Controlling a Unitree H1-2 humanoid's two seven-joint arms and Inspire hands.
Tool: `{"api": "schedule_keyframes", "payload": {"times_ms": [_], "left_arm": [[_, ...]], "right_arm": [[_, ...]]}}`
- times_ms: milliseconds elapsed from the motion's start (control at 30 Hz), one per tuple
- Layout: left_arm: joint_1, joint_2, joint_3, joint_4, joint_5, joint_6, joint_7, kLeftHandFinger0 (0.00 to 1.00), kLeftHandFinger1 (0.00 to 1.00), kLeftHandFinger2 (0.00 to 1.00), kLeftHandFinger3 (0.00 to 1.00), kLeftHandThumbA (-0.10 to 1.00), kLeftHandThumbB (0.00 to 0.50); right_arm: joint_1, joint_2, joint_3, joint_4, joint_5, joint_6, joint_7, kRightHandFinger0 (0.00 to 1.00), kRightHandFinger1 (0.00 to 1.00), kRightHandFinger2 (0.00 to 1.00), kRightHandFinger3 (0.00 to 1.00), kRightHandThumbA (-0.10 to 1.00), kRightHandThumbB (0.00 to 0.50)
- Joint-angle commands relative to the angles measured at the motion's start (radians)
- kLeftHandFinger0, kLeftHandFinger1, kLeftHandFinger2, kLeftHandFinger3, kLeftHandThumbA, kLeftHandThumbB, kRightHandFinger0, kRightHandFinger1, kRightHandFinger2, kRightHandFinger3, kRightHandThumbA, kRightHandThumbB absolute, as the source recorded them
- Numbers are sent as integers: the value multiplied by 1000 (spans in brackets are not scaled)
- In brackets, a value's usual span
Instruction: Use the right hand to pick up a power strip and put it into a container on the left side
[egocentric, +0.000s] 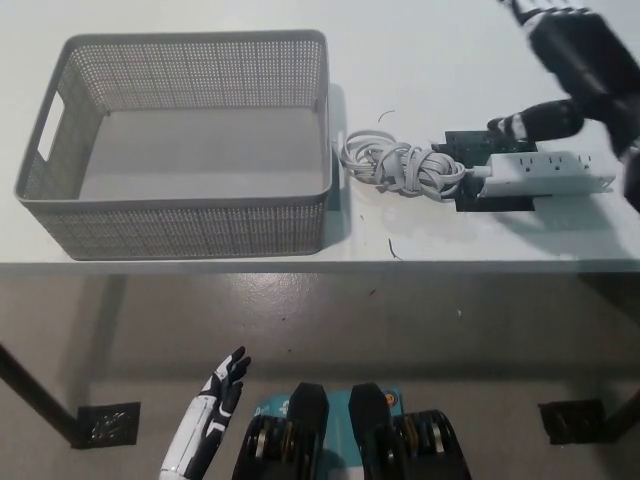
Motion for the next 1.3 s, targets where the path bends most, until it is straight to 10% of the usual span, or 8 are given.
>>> {"api": "schedule_keyframes", "payload": {"times_ms": [0, 867, 1100, 1200, 1233, 1267], "left_arm": [[-10, 6, -4, -8, 7, -48, -7, 1000, 1000, 1000, 1000, 1000, 175], [-19, 12, 2, -12, 11, -33, -15, 1000, 1000, 1000, 1000, 1000, 155], [-16, 15, 4, -11, 4, -36, -20, 1000, 1000, 1000, 1000, 1000, 156], [-21, 15, 2, -5, 7, -36, -19, 1000, 1000, 1000, 1000, 1000, 162], [-20, 14, 1, -7, 9, -34, -20, 1000, 1000, 1000, 1000, 1000, 156], [-20, 14, 1, -8, 10, -33, -19, 1000, 1000, 1000, 1000, 1000, 155]], "right_arm": [[-91, 28, 51, 111, -108, 43, 12, 1000, 1000, 1000, 1000, 1000, 451], [-239, 250, 275, 991, -244, -33, -359, 1000, 1000, 1000, 1000, 1000, 492], [-262, 296, 264, 1174, -230, -204, -953, 1000, 1000, 1000, 1000, 901, 319], [-266, 308, 246, 1204, -215, -267, -1108, 609, 634, 692, 762, 716, 258], [-267, 319, 237, 1218, -207, -322, -1198, 60, 133, 315, 399, 127, 212], [-267, 321, 235, 1220, -204, -335, -1211, 12, 92, 314, 383, -21, 210]]}}
